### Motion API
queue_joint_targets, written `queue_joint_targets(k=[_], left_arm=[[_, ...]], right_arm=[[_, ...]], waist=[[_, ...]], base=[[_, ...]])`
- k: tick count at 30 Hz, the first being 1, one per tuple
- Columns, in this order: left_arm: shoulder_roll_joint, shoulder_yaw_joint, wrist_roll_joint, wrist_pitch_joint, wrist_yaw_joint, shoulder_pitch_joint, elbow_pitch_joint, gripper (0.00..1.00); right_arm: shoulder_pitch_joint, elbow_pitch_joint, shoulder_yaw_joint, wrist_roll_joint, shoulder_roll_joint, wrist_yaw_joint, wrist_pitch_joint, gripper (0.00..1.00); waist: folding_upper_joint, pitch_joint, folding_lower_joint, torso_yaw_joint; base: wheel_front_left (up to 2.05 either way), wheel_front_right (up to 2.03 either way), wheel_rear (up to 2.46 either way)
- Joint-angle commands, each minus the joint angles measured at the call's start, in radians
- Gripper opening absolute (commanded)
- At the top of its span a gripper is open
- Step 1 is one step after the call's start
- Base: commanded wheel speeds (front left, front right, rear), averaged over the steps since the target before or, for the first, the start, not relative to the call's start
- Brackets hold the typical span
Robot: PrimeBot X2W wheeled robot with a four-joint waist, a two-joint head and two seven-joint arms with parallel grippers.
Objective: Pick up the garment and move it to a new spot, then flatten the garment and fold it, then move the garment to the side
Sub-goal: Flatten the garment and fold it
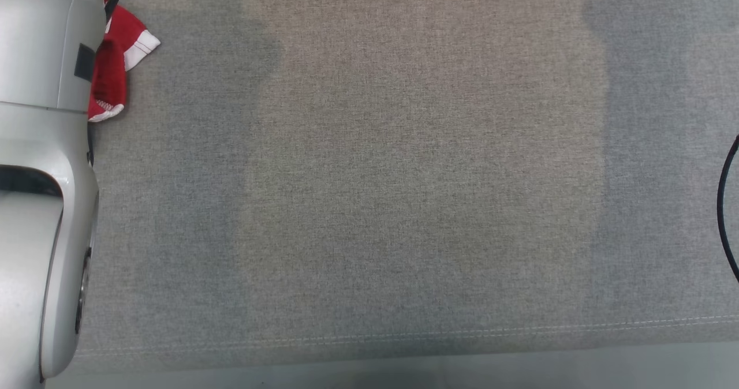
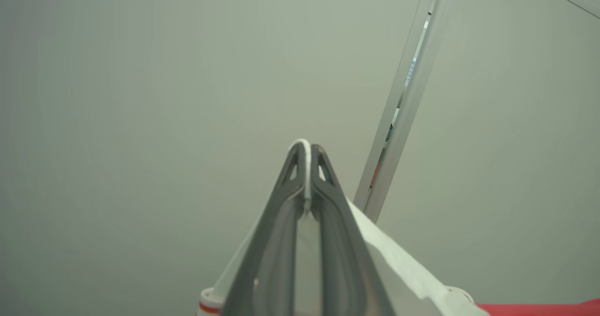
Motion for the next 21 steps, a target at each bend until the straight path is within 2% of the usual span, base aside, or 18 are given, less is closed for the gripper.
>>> queue_joint_targets(k=[1, 6, 12, 16, 21], left_arm=[[-0.003, 0.003, -0.01, -0.005, -0.015, -0.007, -0.003, 0.0], [0.014, 0.011, -0.03, 0.003, -0.04, 0.033, -0.021, 0.0], [0.036, -0.004, -0.06, 0.043, -0.087, 0.201, -0.131, 0.0], [0.073, 0.016, -0.09, 0.043, -0.064, 0.414, -0.306, 0.0], [0.121, 0.035, -0.137, 0.086, 0.022, 0.777, -0.634, 0.0]], right_arm=[[0.004, 0.007, 0.011, 0.022, 0.001, -0.001, -0.006, 0.0], [0.06, 0.011, 0.058, 0.082, -0.001, 0.0, -0.006, 0.0], [0.217, -0.059, 0.191, 0.242, -0.008, 0.0, 0.009, 0.0], [0.382, -0.184, 0.305, 0.381, -0.036, 0.0, 0.027, 0.0], [0.622, -0.36, 0.409, 0.539, -0.099, 0.0, 0.059, 0.0]], waist=[[0.0, -0.003, -0.0001, -0.004], [0.0, -0.002, -0.0001, -0.019], [0.0, -0.034, -0.0001, -0.046], [0.0, -0.079, -0.0001, -0.065], [0.0, -0.149, -0.0001, -0.08]], base=[[0.0, 0.0, 0.0], [0.0, 0.0, 0.0], [0.0, 0.0, 0.0], [0.0, 0.0, 0.0], [0.0, 0.0, 0.0]])
